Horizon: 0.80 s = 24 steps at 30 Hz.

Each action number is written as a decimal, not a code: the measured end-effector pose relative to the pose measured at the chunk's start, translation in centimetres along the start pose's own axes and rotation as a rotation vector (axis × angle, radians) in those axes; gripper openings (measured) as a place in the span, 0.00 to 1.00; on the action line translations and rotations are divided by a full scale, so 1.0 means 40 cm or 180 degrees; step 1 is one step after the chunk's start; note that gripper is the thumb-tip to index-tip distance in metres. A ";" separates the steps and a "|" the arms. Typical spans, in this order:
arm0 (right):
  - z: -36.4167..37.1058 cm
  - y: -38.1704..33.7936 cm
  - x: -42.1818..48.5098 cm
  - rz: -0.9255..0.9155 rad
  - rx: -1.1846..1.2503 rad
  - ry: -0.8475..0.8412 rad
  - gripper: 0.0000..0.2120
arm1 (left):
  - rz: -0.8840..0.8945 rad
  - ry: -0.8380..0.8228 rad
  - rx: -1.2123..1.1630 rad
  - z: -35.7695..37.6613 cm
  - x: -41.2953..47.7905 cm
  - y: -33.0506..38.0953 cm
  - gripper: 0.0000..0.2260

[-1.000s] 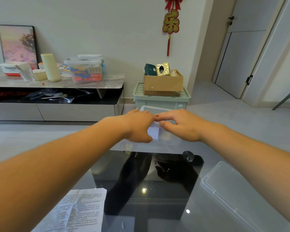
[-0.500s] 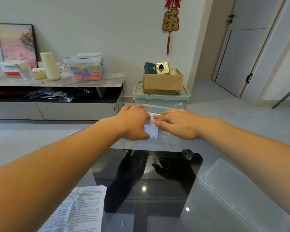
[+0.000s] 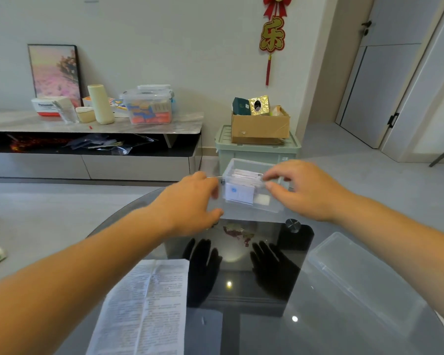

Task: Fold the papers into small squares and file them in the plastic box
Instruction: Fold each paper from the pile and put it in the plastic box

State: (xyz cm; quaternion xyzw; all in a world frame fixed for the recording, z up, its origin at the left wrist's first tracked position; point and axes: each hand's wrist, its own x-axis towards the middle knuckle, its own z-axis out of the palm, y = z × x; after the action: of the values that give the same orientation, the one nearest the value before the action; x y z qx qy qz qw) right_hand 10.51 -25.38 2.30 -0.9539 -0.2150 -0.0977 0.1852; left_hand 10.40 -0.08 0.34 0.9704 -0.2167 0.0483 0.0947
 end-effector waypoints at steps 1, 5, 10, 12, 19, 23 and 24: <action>-0.001 -0.034 -0.047 -0.0041 0.0074 -0.0114 0.13 | -0.0084 -0.0188 0.0120 -0.008 -0.066 0.002 0.14; 0.029 -0.155 -0.244 -0.0274 0.0281 -0.0666 0.14 | -0.0467 -0.1193 0.0391 -0.032 -0.293 0.027 0.21; 0.081 -0.274 -0.421 -0.0457 0.0498 -0.1474 0.22 | -0.0523 -0.2206 0.0389 -0.058 -0.477 0.073 0.47; 0.086 -0.308 -0.467 -0.0430 0.0618 -0.1597 0.24 | -0.0392 -0.2394 0.0359 -0.060 -0.510 0.098 0.53; 0.045 -0.324 -0.570 0.0054 0.0384 -0.2134 0.41 | 0.0031 -0.2174 -0.0014 -0.003 -0.516 0.229 0.53; 0.037 -0.296 -0.614 0.0306 0.0179 -0.2339 0.50 | 0.0102 -0.2014 -0.0413 0.024 -0.513 0.257 0.52; 0.040 -0.291 -0.619 0.0327 0.0169 -0.2321 0.51 | 0.0135 -0.2033 -0.0500 0.029 -0.516 0.257 0.51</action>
State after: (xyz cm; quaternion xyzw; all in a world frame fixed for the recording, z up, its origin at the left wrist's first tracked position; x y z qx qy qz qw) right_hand -16.52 -24.26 -2.13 -0.9304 -0.2211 0.2637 0.1258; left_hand -12.57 -0.95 -1.90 0.9215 -0.2588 -0.2733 0.0955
